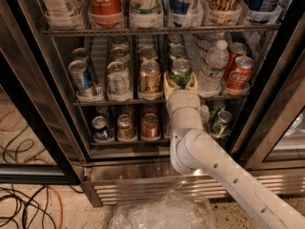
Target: Pick green can from middle shelf of fridge
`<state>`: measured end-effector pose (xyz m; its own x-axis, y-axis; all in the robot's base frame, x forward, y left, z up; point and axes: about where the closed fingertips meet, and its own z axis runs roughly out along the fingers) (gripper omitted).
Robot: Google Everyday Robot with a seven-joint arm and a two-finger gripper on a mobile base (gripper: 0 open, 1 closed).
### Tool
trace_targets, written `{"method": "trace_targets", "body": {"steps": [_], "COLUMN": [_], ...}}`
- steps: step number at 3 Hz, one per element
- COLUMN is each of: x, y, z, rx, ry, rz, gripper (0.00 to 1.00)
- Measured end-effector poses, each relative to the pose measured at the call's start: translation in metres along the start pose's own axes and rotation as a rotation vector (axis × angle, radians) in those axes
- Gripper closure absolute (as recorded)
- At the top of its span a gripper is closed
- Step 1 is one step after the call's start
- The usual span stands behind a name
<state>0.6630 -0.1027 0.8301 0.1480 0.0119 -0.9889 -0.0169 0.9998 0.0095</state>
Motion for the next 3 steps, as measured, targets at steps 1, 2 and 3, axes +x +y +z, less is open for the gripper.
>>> {"method": "trace_targets", "body": {"steps": [1, 2, 3], "x": [0.000, -0.002, -0.013], "y": [0.000, 0.002, 0.002], "z": [0.000, -0.003, -0.005], "rx": [0.000, -0.011, -0.025], "ry": [0.000, 0.004, 0.003], "rz": [0.000, -0.001, -0.007], "gripper": [1.00, 1.00, 1.00]}}
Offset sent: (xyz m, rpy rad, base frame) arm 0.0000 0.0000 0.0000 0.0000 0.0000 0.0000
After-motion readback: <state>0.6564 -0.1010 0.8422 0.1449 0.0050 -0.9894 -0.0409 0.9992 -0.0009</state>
